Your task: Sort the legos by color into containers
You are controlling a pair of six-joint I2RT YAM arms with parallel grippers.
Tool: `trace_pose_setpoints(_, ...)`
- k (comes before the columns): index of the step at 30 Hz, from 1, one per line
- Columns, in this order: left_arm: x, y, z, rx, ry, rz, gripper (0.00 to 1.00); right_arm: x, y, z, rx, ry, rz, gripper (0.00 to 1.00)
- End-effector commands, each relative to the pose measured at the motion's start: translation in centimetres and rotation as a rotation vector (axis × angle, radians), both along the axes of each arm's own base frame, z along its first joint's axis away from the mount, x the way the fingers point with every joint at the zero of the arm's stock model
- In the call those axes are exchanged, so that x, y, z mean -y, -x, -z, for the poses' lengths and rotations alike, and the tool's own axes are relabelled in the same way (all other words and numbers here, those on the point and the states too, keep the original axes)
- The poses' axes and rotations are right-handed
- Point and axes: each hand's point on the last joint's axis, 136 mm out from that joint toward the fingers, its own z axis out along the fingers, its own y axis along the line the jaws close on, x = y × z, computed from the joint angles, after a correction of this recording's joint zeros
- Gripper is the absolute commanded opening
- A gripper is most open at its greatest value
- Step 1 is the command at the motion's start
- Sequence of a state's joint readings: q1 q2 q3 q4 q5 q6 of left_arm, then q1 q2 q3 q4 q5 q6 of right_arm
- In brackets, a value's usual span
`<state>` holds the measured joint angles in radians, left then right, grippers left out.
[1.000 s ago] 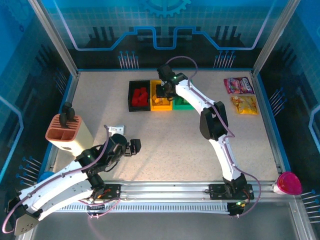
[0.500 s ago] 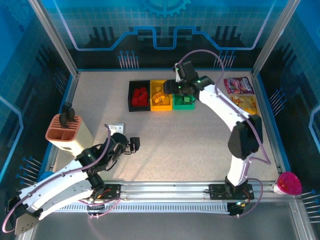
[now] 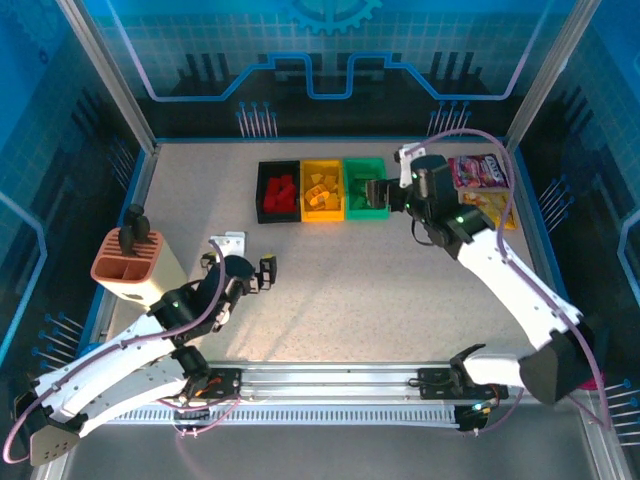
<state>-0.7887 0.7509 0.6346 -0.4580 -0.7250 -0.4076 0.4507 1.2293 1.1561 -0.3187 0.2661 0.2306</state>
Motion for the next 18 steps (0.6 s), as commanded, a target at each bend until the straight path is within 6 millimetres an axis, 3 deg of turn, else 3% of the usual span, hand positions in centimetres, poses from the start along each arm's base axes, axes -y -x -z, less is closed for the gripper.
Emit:
trace_pose_setpoints(1,-2.3,-0.7,-3.1,0.116,-0.066,-0.114,0.99,3.4,0.6,-1.3,0.145,0.073,0.110,0.93)
trace_pose_setpoints(2,-3.1,-0.6,-3.5,0.138,-0.082,-0.155,0.99,3.9,1.2,-1.6,0.189,0.078,0.111,1.00)
trace_pose_setpoints(6,-5.3,-0.2,-5.4,0.223,-0.105,-0.252,0.99,5.5,3.9,-1.9,0.305,0.095,0.117,1.00)
trace_pose_setpoints(10,-5.5,0.0,-6.9,0.310,-0.061,-0.239,0.99,7.3,5.8,-0.9,0.311,0.161,0.147,1.00)
trace_pose_setpoints(13,-5.6,0.1,-6.6,0.359,-0.058,-0.222,0.99,8.3,7.1,0.9,0.337,0.186,0.161,1.00)
trace_pose_setpoints(18,-6.4,0.4,-4.4,0.345,-0.159,-0.230,0.99,9.8,10.2,5.4,0.326,0.169,0.170,1.00)
